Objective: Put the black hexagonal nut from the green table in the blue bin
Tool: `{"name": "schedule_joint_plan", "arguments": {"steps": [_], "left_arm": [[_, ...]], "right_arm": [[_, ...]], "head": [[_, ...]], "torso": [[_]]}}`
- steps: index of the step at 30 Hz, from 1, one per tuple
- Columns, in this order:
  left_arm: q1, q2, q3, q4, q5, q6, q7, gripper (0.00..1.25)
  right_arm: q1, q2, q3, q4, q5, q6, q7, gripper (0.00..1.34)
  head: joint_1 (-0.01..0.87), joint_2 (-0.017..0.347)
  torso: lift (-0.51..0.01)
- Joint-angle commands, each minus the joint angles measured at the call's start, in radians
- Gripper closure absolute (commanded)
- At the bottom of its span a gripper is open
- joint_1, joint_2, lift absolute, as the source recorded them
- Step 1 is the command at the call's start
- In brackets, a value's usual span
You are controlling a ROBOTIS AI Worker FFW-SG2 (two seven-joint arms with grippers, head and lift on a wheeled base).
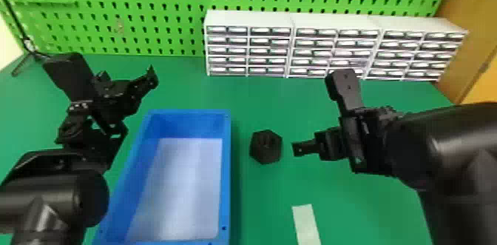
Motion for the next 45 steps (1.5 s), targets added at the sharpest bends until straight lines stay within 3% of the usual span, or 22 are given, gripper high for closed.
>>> {"name": "schedule_joint_plan", "arguments": {"steps": [1,24,33,45], "left_arm": [[0.001,0.0,-0.001,0.0,0.0,-0.001,0.0,0.11],[0.001,0.0,-0.002,0.002,-0.002,0.001,0.0,0.11],[-0.001,0.0,-0.002,0.002,-0.002,-0.001,0.0,0.11],[-0.002,0.0,-0.005,0.003,-0.003,0.001,0.0,0.11]], "right_arm": [[-0.001,0.0,0.002,0.0,0.0,0.001,0.001,0.1],[-0.004,0.0,0.0,0.005,0.005,0.001,0.001,0.1],[-0.007,0.0,-0.002,0.008,0.057,0.001,0.001,0.1],[-0.045,-0.008,-0.006,0.097,0.067,0.001,0.001,0.1]], "head": [[0.692,0.008],[0.692,0.008],[0.692,0.008],[0.692,0.008]], "torso": [[-0.097],[-0.097],[-0.097],[-0.097]]}}
